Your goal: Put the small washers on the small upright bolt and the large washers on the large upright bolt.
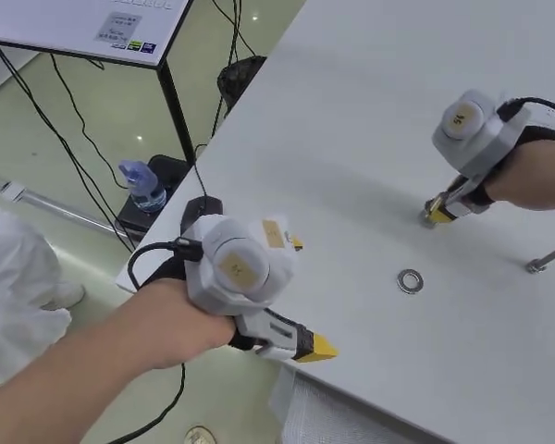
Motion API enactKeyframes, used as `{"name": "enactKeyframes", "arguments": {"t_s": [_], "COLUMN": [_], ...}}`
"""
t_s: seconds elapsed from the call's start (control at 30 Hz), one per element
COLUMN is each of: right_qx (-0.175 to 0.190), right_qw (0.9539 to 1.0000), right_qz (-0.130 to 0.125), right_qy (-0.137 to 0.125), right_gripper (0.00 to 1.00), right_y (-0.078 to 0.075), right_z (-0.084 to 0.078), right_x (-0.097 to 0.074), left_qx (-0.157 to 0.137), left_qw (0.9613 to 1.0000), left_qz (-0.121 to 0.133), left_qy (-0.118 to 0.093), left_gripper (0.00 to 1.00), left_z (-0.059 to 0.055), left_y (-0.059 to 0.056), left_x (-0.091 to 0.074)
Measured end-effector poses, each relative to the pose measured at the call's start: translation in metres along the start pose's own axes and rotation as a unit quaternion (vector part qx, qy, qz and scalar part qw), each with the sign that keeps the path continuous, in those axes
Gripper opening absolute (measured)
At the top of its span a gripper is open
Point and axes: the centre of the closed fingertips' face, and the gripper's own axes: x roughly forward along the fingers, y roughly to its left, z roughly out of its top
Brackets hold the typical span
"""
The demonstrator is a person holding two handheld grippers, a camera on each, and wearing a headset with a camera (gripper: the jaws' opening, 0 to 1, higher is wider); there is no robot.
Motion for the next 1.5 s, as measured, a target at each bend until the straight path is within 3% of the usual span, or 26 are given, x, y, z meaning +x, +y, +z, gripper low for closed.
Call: {"name": "enactKeyframes", "arguments": {"t_s": [0.57,1.13,1.5], "right_qx": [0.002,0.000,0.000], "right_qw": [1.0000,1.0000,0.9998], "right_qz": [0.001,0.007,0.007], "right_qy": [0.003,-0.001,-0.019], "right_gripper": [0.22,0.24,0.33], "right_y": [0.007,0.012,0.009], "right_z": [-0.005,-0.008,-0.006], "right_x": [0.012,0.004,-0.006], "left_qx": [-0.003,-0.002,-0.001], "left_qw": [1.0000,1.0000,1.0000], "left_qz": [-0.001,-0.003,-0.001], "left_qy": [0.002,0.004,0.003], "left_gripper": [0.78,0.76,0.76], "left_z": [-0.001,-0.002,0.000], "left_y": [-0.004,-0.005,-0.006], "left_x": [-0.001,0.000,-0.001]}}
